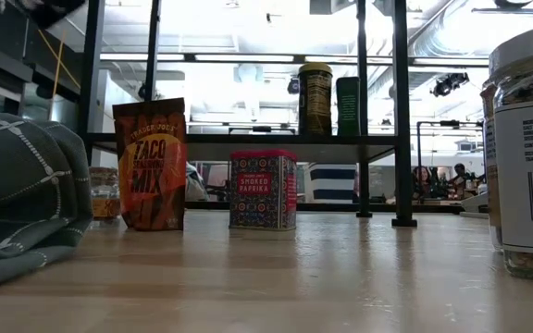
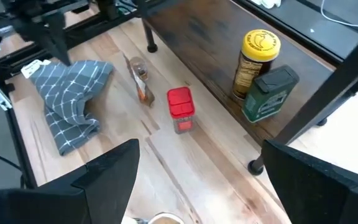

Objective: Shelf spices
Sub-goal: Put the white seasoning bottle on the shelf

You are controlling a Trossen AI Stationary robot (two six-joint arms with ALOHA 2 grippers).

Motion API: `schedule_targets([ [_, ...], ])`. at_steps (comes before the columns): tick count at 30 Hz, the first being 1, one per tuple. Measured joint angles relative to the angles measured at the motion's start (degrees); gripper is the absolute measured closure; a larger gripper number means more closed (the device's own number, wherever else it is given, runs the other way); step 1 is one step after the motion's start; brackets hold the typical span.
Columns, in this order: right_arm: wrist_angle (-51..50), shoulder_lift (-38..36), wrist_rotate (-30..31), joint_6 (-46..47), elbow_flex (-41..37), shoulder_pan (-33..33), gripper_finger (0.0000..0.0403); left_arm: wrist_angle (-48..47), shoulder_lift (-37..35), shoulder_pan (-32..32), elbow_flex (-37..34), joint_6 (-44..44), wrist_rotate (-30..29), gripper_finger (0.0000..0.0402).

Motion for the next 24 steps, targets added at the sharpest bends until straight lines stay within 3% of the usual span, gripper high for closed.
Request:
schedule_targets([
  [6,5.9,0.0,-1.8,-7.2,0.0,-1.5,0.0069,-1.6,0.0,-3.4,0.0,-5.0,-0.2,0.0396],
  [12,11.6,0.0,-3.0,-13.9,0.0,-3.0,0.0069,-3.8,0.0,-3.3,0.0,-8.6,1.6,0.036],
  [24,13.2,0.3,-13.1,-6.6,0.0,-9.9,0.0069,-6.0,-6.3,-3.9,0.0,-2.7,3.0,0.0243],
])
